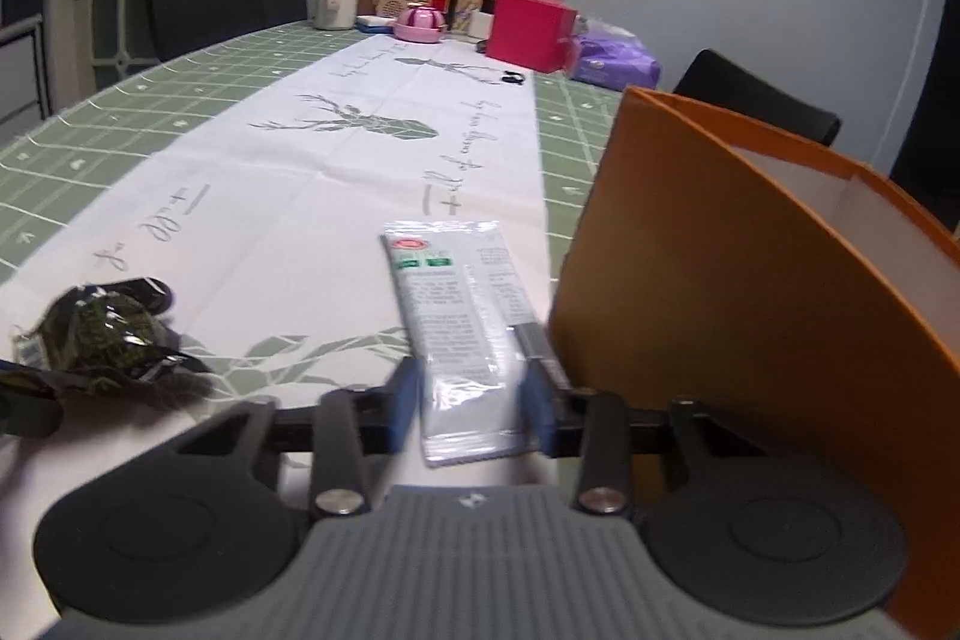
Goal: Organize snacks
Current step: 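Close the left gripper on the green foil packet while the right gripper grasps the white sachet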
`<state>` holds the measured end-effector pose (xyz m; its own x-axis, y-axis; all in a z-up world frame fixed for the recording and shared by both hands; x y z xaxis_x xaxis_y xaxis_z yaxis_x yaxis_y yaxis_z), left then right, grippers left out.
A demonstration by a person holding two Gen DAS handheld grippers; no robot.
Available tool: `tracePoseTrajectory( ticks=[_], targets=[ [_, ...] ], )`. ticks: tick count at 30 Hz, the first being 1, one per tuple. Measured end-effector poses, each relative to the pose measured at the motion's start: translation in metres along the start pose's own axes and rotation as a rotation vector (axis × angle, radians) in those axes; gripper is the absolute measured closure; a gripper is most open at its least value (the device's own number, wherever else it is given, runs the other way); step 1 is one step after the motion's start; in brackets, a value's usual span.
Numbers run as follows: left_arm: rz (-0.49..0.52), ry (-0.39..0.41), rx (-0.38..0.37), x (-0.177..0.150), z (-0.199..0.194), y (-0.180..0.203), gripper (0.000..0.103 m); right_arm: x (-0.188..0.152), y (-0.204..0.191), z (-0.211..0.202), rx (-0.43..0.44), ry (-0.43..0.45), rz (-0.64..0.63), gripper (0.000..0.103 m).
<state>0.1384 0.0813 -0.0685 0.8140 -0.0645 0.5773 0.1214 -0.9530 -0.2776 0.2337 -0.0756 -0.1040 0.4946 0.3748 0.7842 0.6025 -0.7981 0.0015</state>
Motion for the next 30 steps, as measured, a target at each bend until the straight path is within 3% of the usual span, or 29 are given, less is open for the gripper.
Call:
tracePoseTrajectory(
  ticks=[3, 5, 8, 19, 30],
  targets=[
    [-0.005, 0.000, -0.002, -0.001, 0.000, 0.000, 0.097, -0.003, -0.005, -0.001, -0.011, 0.011, -0.030, 0.081],
    [-0.007, 0.002, -0.002, -0.001, -0.001, 0.000, 0.097, -0.007, -0.011, -0.003, -0.009, 0.018, -0.050, 0.097],
    [-0.012, 0.003, 0.000, -0.002, -0.002, -0.002, 0.097, -0.012, -0.015, -0.007, -0.017, 0.028, -0.057, 0.103],
    [-0.025, 0.005, 0.004, -0.013, -0.014, -0.003, 0.097, -0.036, -0.034, -0.062, 0.102, -0.025, 0.007, 0.103],
    [0.031, -0.022, -0.119, -0.038, -0.044, 0.008, 0.094, -0.069, -0.053, -0.127, 0.208, -0.167, 0.049, 0.103]
  ],
)
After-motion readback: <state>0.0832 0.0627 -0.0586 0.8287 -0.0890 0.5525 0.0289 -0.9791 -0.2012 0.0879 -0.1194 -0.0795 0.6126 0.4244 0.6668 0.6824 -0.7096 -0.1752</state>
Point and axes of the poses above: each gripper's, at about its wrist camera, not at the fingertips, and z roughly the way its jaws point, y to its right, x to its top, the point moved 1 cm from there along z, roughly the way its jaws point, and after that the axes turned 15 degrees about x, right-handed, at the moved point
